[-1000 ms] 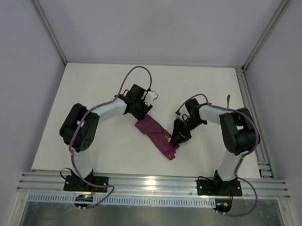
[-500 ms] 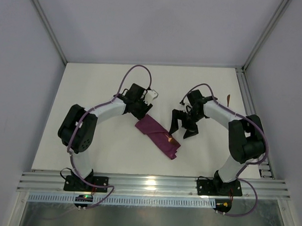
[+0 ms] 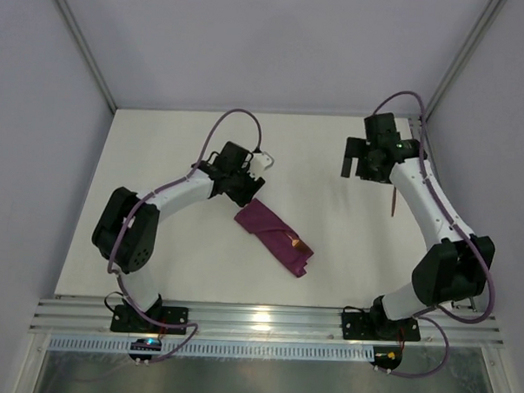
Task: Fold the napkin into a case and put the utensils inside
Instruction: Pick up the knife from the corner of the board.
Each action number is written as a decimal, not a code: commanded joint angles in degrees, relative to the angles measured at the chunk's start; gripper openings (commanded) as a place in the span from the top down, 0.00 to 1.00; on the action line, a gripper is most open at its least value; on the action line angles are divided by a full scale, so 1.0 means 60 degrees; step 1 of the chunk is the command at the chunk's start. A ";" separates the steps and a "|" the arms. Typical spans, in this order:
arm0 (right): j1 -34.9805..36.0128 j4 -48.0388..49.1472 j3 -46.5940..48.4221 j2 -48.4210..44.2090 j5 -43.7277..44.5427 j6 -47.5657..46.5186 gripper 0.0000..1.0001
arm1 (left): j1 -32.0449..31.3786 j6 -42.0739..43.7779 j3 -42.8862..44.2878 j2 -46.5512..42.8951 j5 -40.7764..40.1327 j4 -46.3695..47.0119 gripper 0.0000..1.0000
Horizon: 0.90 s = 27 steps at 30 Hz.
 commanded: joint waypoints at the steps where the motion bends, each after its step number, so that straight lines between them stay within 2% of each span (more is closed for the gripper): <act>1: -0.2218 0.0776 0.0040 0.0457 0.1094 0.0182 0.03 | -0.0005 0.0067 0.0357 -0.0742 0.0293 -0.0156 0.47; 2: -0.2793 0.0954 0.0041 0.0981 0.0421 0.0329 0.07 | -0.0005 0.0053 0.0357 -0.0816 0.0279 -0.0215 0.47; 3: -0.3249 0.1159 0.0055 0.1262 -0.0978 0.0286 0.25 | -0.0005 0.0082 0.0371 -0.0918 0.0307 -0.0360 0.46; 4: -0.3935 0.1422 0.0113 0.1570 -0.1456 0.0272 0.32 | -0.0005 0.0125 0.0372 -0.1006 0.0293 -0.0449 0.46; 6: -0.4394 0.1672 0.0391 0.2318 -0.2159 0.0374 0.41 | -0.0005 0.0199 0.0328 -0.1314 0.0308 -0.0683 0.45; 11: -0.4864 0.1733 0.1326 0.3621 -0.1798 -0.0020 0.41 | -0.0005 0.0345 0.0240 -0.1768 0.0395 -0.0933 0.44; 15: -0.4850 0.1016 0.2310 0.5201 -0.1798 -0.0621 0.42 | -0.0005 0.0419 0.0502 -0.1784 0.0556 -0.1269 0.43; 16: -0.4864 0.0986 0.2398 0.5394 -0.1450 -0.0666 0.42 | -0.0005 0.0419 0.0532 -0.1769 0.0557 -0.1328 0.43; 22: -0.4864 0.1029 0.2589 0.6069 -0.1446 -0.0550 0.45 | -0.0005 0.0463 0.0591 -0.1710 0.0791 -0.1446 0.43; 25: -0.4879 0.1000 0.2589 0.6128 -0.1607 -0.0462 0.55 | -0.0005 0.0477 0.0577 -0.1710 0.0806 -0.1475 0.43; 26: -0.4879 0.1000 0.2531 0.6114 -0.1608 -0.0461 0.63 | -0.0005 0.0492 0.0577 -0.1710 0.0791 -0.1475 0.43; 27: -0.4865 0.1015 0.2473 0.6099 -0.1927 -0.0476 0.67 | -0.0005 0.0478 0.0591 -0.1725 0.0806 -0.1475 0.43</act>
